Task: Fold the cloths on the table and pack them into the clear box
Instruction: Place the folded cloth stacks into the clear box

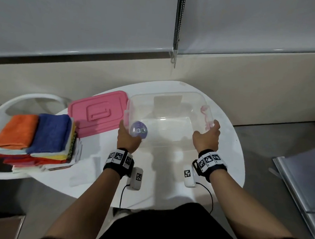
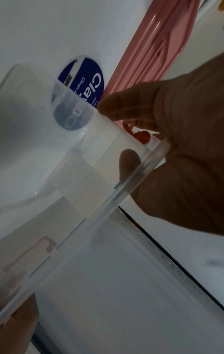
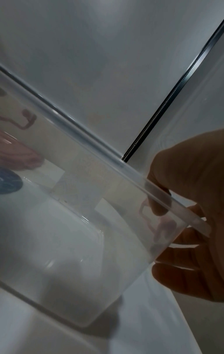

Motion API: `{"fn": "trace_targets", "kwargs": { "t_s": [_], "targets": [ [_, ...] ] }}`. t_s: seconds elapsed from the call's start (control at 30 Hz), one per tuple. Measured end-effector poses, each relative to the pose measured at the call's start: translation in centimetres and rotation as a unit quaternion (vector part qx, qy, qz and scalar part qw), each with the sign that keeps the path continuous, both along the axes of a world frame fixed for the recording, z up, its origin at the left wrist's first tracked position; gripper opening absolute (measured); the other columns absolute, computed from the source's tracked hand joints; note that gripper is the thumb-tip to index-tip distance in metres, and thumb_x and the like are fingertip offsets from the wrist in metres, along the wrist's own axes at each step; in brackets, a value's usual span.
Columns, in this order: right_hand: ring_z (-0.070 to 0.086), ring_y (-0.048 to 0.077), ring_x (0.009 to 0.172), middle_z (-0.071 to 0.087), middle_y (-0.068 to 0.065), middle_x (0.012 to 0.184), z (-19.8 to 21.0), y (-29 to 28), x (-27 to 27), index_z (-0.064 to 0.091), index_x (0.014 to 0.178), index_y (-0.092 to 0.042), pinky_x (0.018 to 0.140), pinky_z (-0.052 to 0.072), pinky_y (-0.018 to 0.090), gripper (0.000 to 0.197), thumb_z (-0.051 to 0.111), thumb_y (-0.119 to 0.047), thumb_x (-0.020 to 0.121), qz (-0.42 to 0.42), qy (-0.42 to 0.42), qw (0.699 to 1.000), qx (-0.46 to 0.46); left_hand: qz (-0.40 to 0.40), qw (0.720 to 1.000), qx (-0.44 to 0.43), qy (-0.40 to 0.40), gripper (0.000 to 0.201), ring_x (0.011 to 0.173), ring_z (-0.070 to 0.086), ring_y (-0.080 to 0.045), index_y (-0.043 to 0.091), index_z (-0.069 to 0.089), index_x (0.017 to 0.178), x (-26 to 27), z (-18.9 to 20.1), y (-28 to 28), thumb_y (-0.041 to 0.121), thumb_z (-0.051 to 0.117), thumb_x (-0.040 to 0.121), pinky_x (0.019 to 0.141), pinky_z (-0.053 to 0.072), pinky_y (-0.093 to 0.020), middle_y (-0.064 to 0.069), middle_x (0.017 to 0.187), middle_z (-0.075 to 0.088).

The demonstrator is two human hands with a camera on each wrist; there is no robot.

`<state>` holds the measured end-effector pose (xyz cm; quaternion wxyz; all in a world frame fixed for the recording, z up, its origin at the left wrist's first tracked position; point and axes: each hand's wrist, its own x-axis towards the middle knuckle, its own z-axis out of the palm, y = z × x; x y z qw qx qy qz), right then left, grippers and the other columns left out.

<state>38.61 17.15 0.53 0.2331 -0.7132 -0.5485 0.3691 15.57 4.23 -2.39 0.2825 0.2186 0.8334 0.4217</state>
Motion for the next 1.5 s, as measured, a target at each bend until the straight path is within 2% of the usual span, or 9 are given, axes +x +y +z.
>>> {"fn": "trace_targets", "kwargs": {
  "t_s": [0.1, 0.23, 0.47, 0.73, 0.87, 0.97, 1.17, 1.33, 1.5],
  "targets": [
    [0.055, 0.032, 0.119, 0.039, 0.003, 0.146, -0.3, -1.3, -0.3, 0.019, 0.148, -0.028, 0.092, 0.043, 0.040, 0.079, 0.060, -0.018, 0.081, -0.003, -0.007, 1.000, 0.009, -0.039, 0.999, 0.005, 0.008, 0.062, 0.082, 0.070, -0.016, 0.015, 0.050, 0.122, -1.2, -1.4, -0.8, 0.035, 0.069, 0.067, 0.052, 0.056, -0.022, -0.001, 0.105, 0.066],
    [0.049, 0.033, 0.125, 0.039, 0.007, 0.146, -0.2, -2.2, -1.0, 0.022, 0.149, -0.026, 0.100, 0.041, 0.047, 0.083, 0.063, -0.015, 0.078, -0.037, -0.009, 0.999, 0.034, -0.078, 0.997, 0.019, 0.003, 0.071, 0.093, 0.069, -0.017, 0.023, 0.042, 0.132, -1.8, -1.3, -2.0, 0.031, 0.075, 0.070, 0.064, 0.059, -0.025, 0.007, 0.109, 0.062],
    [0.039, 0.025, 0.133, 0.046, 0.004, 0.141, 2.6, -4.6, -7.0, 0.038, 0.142, -0.017, 0.112, 0.030, 0.046, 0.076, 0.065, -0.014, 0.071, -0.017, 0.023, 0.961, 0.277, -0.060, 0.997, 0.042, -0.033, 0.104, 0.136, 0.042, -0.028, 0.018, 0.004, 0.156, -4.3, 1.5, -5.9, 0.043, 0.073, 0.083, 0.105, 0.040, -0.035, -0.007, 0.160, 0.024],
    [0.048, 0.008, 0.121, 0.051, -0.008, 0.127, 5.3, -12.1, -22.0, 0.046, 0.131, -0.027, 0.100, 0.040, 0.024, 0.057, 0.059, -0.004, 0.081, 0.148, 0.207, 0.940, 0.227, 0.056, 0.981, 0.161, 0.096, 0.041, 0.112, 0.055, -0.015, 0.014, 0.051, 0.136, -15.2, 6.2, -11.8, 0.015, 0.052, 0.096, 0.096, 0.042, -0.026, -0.005, 0.131, 0.058],
    [0.056, 0.007, 0.104, 0.059, -0.005, 0.116, 4.6, -17.2, -28.8, 0.053, 0.120, -0.019, 0.086, 0.043, 0.012, 0.039, 0.063, -0.007, 0.085, 0.253, 0.231, 0.918, 0.200, 0.093, 0.956, 0.131, 0.247, 0.037, 0.099, 0.062, -0.027, 0.014, 0.070, 0.106, -22.2, 7.3, -16.7, 0.038, 0.051, 0.084, 0.093, 0.047, -0.037, -0.007, 0.103, 0.070],
    [0.061, 0.013, 0.094, 0.064, 0.000, 0.107, 2.3, -20.4, -33.4, 0.056, 0.113, -0.019, 0.082, 0.050, 0.021, 0.032, 0.070, -0.020, 0.085, 0.305, 0.224, 0.920, 0.101, 0.176, 0.927, -0.024, 0.331, 0.063, 0.114, 0.054, -0.037, 0.015, 0.065, 0.118, -27.2, 7.3, -20.5, 0.060, 0.061, 0.074, 0.099, 0.040, -0.043, -0.014, 0.121, 0.062],
    [0.053, 0.025, 0.117, 0.051, 0.004, 0.129, -2.0, -24.2, -38.7, 0.044, 0.134, -0.022, 0.100, 0.047, 0.043, 0.081, 0.074, -0.064, 0.071, 0.346, 0.089, 0.934, -0.016, 0.109, 0.966, -0.220, 0.083, 0.130, 0.144, 0.027, -0.033, 0.011, 0.015, 0.154, -32.9, 6.9, -26.0, 0.075, 0.075, 0.059, 0.117, 0.025, -0.045, -0.015, 0.159, 0.022],
    [0.046, 0.026, 0.120, 0.048, 0.005, 0.129, -1.5, -25.7, -40.8, 0.057, 0.121, -0.025, 0.102, 0.040, 0.039, 0.057, 0.071, -0.058, 0.078, 0.422, -0.011, 0.897, 0.130, 0.066, 0.972, -0.210, -0.088, 0.118, 0.100, 0.067, -0.029, 0.013, 0.059, 0.130, -34.5, 5.6, -26.8, 0.085, 0.075, 0.038, 0.095, 0.052, -0.040, -0.009, 0.119, 0.068],
    [0.030, 0.028, 0.137, 0.036, 0.007, 0.146, -0.9, -26.2, -41.0, 0.063, 0.116, -0.026, 0.111, 0.025, 0.042, 0.043, 0.070, -0.050, 0.081, 0.444, -0.067, 0.873, 0.191, 0.063, 0.969, -0.202, -0.127, 0.100, 0.084, 0.071, -0.026, 0.017, 0.064, 0.111, -35.5, 5.8, -26.8, 0.078, 0.082, 0.034, 0.072, 0.055, -0.033, -0.006, 0.101, 0.072]
  ]
}}
